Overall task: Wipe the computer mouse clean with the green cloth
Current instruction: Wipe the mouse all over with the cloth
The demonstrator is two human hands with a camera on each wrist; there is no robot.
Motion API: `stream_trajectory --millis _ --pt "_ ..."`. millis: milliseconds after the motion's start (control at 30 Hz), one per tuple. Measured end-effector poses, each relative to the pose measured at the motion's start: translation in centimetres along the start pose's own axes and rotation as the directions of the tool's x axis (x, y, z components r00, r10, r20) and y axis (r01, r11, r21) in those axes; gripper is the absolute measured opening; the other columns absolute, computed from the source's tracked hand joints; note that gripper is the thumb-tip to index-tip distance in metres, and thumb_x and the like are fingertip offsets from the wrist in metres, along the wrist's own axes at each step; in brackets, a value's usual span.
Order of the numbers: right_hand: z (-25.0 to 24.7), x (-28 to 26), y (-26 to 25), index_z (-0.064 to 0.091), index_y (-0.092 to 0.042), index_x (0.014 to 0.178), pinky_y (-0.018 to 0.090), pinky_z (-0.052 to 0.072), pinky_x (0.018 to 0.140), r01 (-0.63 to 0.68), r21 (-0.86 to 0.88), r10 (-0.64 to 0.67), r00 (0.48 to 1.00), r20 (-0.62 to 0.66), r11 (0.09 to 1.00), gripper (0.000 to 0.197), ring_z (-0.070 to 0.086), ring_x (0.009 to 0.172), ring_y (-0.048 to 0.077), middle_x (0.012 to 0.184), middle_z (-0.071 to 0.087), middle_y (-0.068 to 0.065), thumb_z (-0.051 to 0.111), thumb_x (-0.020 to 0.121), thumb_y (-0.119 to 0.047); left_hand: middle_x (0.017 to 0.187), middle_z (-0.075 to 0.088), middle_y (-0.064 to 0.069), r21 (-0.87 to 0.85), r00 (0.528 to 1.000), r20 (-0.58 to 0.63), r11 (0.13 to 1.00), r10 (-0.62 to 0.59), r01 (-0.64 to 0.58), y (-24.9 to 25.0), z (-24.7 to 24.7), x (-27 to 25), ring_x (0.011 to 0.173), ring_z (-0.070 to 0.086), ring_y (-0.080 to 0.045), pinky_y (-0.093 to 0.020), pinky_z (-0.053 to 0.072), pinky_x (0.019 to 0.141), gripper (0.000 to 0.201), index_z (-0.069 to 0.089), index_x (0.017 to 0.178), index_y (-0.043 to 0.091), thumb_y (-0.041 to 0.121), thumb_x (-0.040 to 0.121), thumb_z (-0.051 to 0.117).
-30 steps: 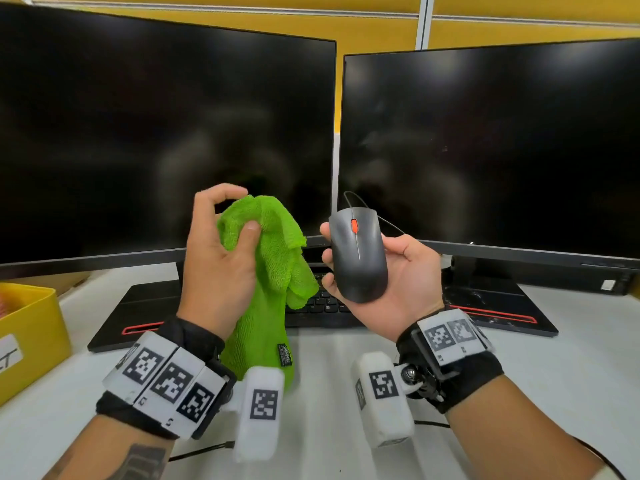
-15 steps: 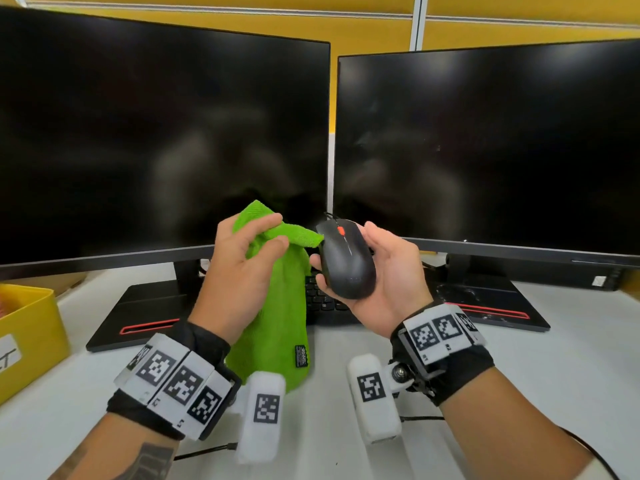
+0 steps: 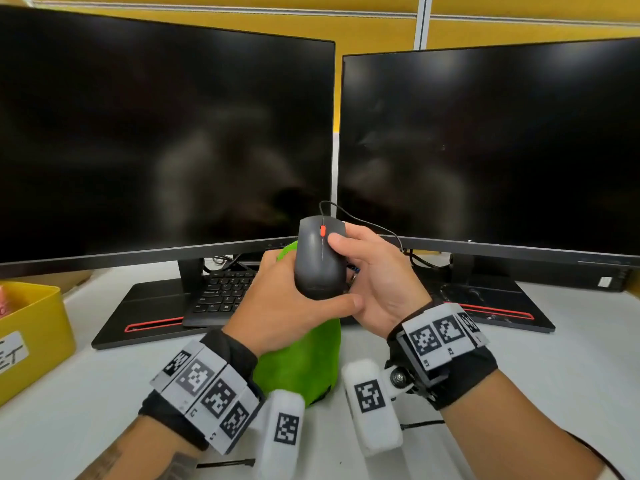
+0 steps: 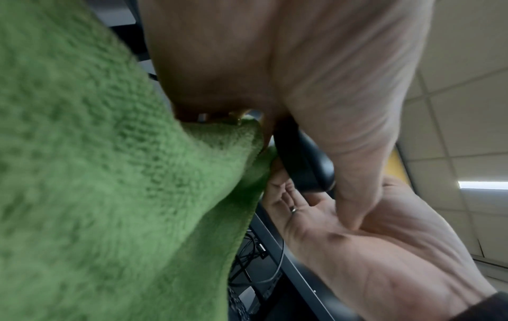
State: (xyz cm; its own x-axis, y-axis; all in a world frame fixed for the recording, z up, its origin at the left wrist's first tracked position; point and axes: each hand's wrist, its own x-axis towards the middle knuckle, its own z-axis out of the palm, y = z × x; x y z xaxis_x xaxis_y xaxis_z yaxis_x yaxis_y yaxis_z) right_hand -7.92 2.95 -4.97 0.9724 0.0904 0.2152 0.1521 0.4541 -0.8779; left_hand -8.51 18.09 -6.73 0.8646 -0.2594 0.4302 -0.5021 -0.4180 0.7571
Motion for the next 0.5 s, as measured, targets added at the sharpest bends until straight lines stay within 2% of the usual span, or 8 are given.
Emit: stream_trajectory --millis 33,67,133,200,300,333,433,500 --pt "0.0 -0.1 0.0 0.071 -0.014 0.121 0.042 0.058 0.078 0.001 -0.010 -0.001 1.000 -0.004 1.000 0.028 0.070 0.090 0.026 0.103 0.077 0.012 0.067 0.093 -0.012 0.110 0.073 0.014 -0.030 1.000 -0.027 1.000 0.007 -0.007 -0.1 0.1 0.1 0.120 0.062 -0.007 -0.030 0.056 0.095 0.043 0.074 0.097 0.050 0.058 0.058 0.090" --pt "0.1 -0.1 0.0 0.071 -0.014 0.122 0.042 0.057 0.077 0.003 -0.017 -0.004 1.000 -0.008 1.000 0.029 0.069 0.092 0.027 0.105 0.076 0.012 0.068 0.093 -0.012 0.104 0.077 0.010 -0.048 0.998 -0.058 0.999 0.005 -0.008 -0.2 0.1 0.1 0.110 0.069 -0.011 -0.039 0.060 0.092 0.040 0.075 0.094 0.050 0.053 0.058 0.092" --pt "0.2 -0.1 0.1 0.071 -0.014 0.123 0.041 0.055 0.076 0.013 -0.040 -0.014 1.000 -0.009 0.999 0.030 0.068 0.095 0.027 0.108 0.076 0.012 0.069 0.093 -0.013 0.097 0.076 0.006 -0.035 0.991 -0.137 0.999 -0.004 -0.001 -0.2 0.2 0.0 0.093 0.073 -0.011 -0.040 0.061 0.082 0.040 0.073 0.091 0.050 0.043 0.057 0.094" --pt "0.2 -0.2 0.1 0.072 -0.017 0.123 0.041 0.051 0.078 0.008 -0.070 -0.007 1.000 0.003 0.998 0.029 0.065 0.094 0.025 0.109 0.075 0.008 0.067 0.095 -0.019 0.091 0.075 0.001 -0.038 0.979 -0.205 0.999 -0.014 0.006 -0.3 0.2 0.0 0.082 0.071 -0.014 -0.040 0.060 0.073 0.042 0.069 0.090 0.045 0.042 0.053 0.089" --pt "-0.1 -0.3 -0.4 0.076 -0.020 0.120 0.046 0.051 0.090 -0.034 -0.106 0.035 0.999 0.006 0.994 0.031 0.064 0.101 0.028 0.119 0.072 0.008 0.061 0.098 -0.037 0.085 0.074 -0.003 -0.081 0.968 -0.247 0.997 -0.035 0.015 -0.2 0.2 0.0 0.072 0.068 -0.016 -0.038 0.056 0.067 0.042 0.066 0.090 0.041 0.037 0.053 0.084" --pt "-0.2 -0.3 -0.7 0.077 -0.022 0.117 0.045 0.051 0.092 -0.037 -0.156 0.034 0.999 -0.019 0.987 0.032 0.065 0.101 0.026 0.120 0.072 0.007 0.058 0.099 -0.041 0.082 0.074 -0.006 -0.097 0.965 -0.259 0.995 -0.049 0.024 -0.3 0.1 0.1 0.070 0.067 -0.017 -0.040 0.056 0.066 0.040 0.066 0.088 0.035 0.036 0.053 0.085" --pt "-0.8 0.0 -1.0 0.079 -0.023 0.109 0.039 0.048 0.083 -0.003 -0.386 -0.048 0.991 -0.122 0.923 0.023 0.066 0.095 0.021 0.108 0.076 0.003 0.063 0.093 -0.027 0.079 0.074 -0.014 -0.193 0.948 -0.299 0.980 -0.110 0.053 -0.7 -0.1 0.3 0.063 0.062 -0.018 -0.043 0.055 0.063 0.039 0.068 0.082 0.015 0.034 0.053 0.087" --pt "-1.1 0.2 -0.6 0.076 -0.024 0.108 0.041 0.050 0.082 -0.010 -0.530 -0.045 0.995 -0.091 0.848 0.025 0.069 0.102 0.029 0.111 0.077 0.005 0.068 0.087 -0.014 0.080 0.075 -0.016 -0.282 0.949 -0.284 0.958 -0.138 0.054 -0.8 -0.3 0.4 0.067 0.064 -0.020 -0.046 0.056 0.065 0.043 0.072 0.087 0.009 0.033 0.054 0.087"
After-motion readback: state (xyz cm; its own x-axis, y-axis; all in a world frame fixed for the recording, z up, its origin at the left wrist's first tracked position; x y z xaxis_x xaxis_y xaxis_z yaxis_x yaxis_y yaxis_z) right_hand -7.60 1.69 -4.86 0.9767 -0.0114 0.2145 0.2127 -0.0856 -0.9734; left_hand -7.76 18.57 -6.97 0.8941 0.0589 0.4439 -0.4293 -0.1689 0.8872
